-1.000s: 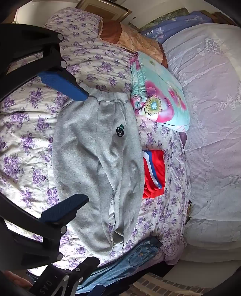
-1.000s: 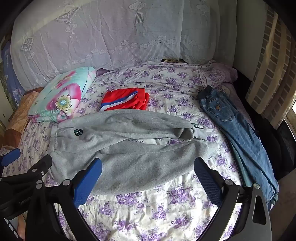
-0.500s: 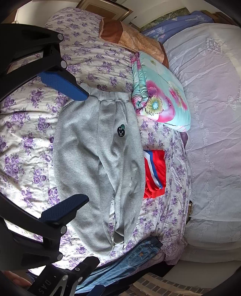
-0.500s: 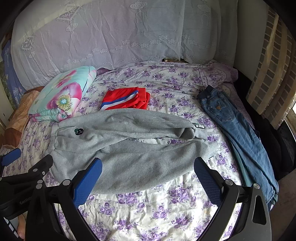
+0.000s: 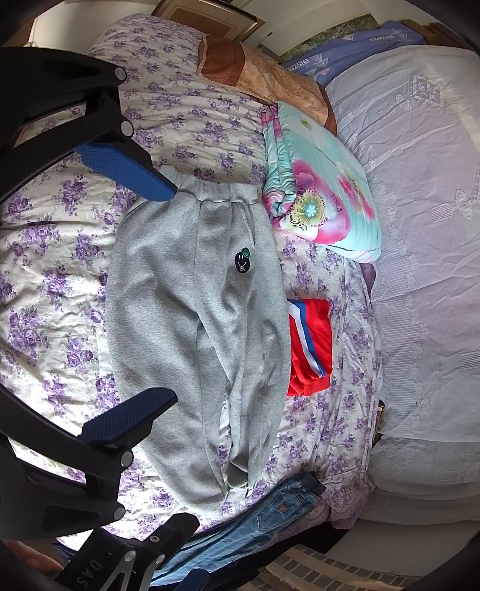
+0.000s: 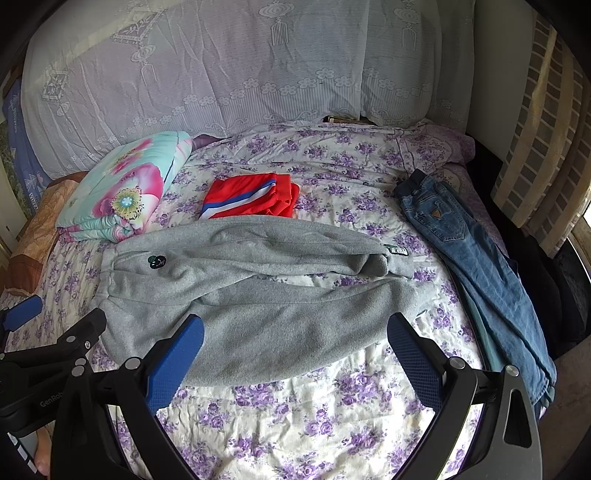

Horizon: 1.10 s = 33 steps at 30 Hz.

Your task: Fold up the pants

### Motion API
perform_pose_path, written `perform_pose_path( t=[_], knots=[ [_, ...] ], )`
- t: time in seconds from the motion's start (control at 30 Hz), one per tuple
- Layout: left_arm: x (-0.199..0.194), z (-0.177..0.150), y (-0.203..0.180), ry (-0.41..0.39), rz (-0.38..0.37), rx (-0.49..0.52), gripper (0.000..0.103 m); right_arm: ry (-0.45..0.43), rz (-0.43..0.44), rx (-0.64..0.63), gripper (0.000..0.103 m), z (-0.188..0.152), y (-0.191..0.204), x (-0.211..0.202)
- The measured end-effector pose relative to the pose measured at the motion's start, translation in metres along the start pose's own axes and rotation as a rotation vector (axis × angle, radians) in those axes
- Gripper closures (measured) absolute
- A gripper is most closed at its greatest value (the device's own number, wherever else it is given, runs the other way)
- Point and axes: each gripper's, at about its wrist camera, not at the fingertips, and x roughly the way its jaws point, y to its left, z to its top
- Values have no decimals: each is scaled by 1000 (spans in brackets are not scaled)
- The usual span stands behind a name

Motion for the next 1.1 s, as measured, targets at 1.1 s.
perform_pose_path(
  t=[1.1],
  knots=[
    [7,7,1,6,-1,0,5,3,0,0,3,-2,1,1]
  ],
)
